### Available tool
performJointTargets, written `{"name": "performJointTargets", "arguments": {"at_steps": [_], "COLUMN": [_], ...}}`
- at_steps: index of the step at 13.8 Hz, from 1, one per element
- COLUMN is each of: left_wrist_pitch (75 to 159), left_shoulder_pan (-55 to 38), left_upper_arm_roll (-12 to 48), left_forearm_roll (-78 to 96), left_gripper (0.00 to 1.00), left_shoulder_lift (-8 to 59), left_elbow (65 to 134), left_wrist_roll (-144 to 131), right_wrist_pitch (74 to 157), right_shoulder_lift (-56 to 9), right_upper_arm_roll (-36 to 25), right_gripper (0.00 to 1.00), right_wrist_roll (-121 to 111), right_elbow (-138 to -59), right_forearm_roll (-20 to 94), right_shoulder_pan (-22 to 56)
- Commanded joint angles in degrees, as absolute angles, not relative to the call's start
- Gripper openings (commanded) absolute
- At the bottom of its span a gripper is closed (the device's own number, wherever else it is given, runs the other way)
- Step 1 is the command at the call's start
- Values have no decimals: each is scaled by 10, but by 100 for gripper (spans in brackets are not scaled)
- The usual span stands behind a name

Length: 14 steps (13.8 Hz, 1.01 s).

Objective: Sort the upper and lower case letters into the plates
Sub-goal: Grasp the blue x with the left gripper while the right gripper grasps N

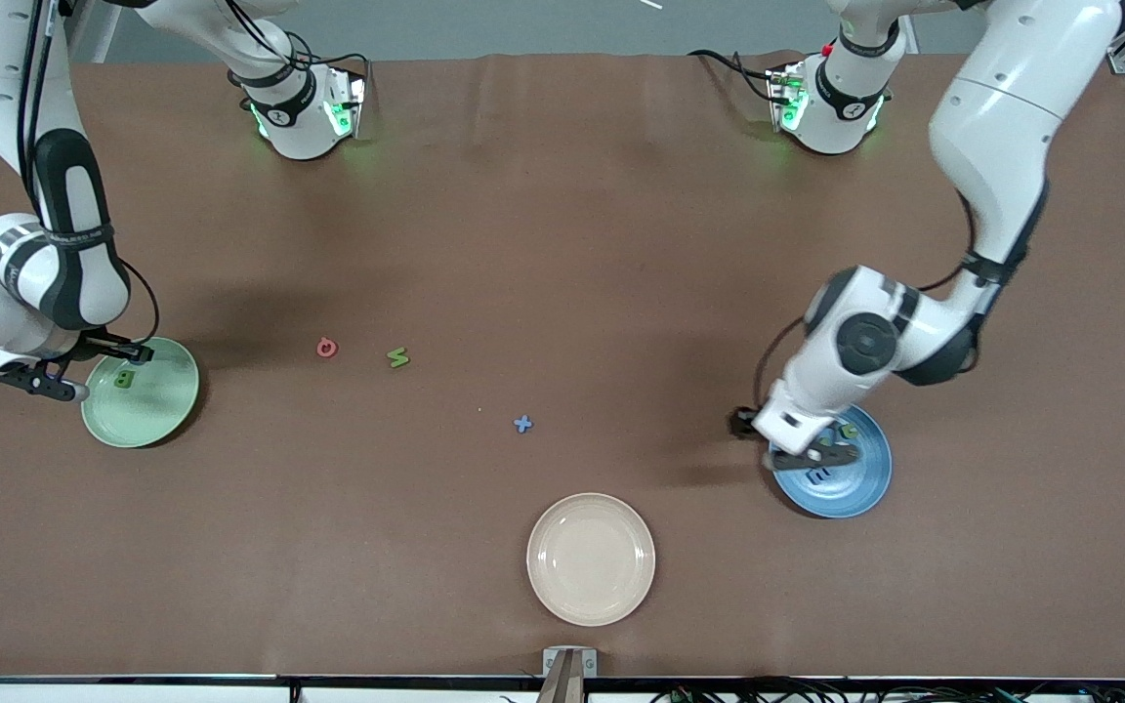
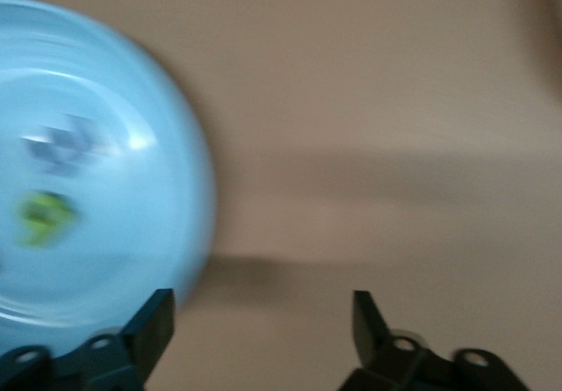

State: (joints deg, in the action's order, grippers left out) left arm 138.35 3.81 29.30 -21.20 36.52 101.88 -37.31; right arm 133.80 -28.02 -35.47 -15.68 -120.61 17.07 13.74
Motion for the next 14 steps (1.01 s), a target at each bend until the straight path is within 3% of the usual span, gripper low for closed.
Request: {"name": "performJointTargets", "arguments": {"at_steps": [1,4,5,7,11,14], "left_wrist_pitch": [1370,1382,1384,1431,1537,1602], "left_shoulder_pan": [-30,-117,-145,-179,-205,-207], "left_upper_arm_roll": [304,304,302,300,295,295], "left_forearm_roll": [-227,-291,-327,-386,-397,-396], "left_gripper": [98,96,95,95,93,86], "left_shoulder_lift": [359,418,442,502,576,613], "left_elbow": [988,916,897,843,777,747], "left_wrist_roll": [-385,-373,-370,-349,-254,-201], "right_wrist_pitch": [1367,1377,1376,1368,1291,1249], "right_shoulder_lift": [-288,-294,-294,-289,-231,-209], "right_upper_arm_roll": [-330,-309,-309,-310,-314,-314], "right_gripper": [16,17,25,100,100,100], "right_wrist_roll": [-167,-170,-170,-163,-94,96], "right_elbow": [-1212,-1212,-1212,-1210,-1204,-1204], "right_forearm_roll": [189,189,189,190,188,187], "right_shoulder_pan": [119,98,98,105,147,220]}}
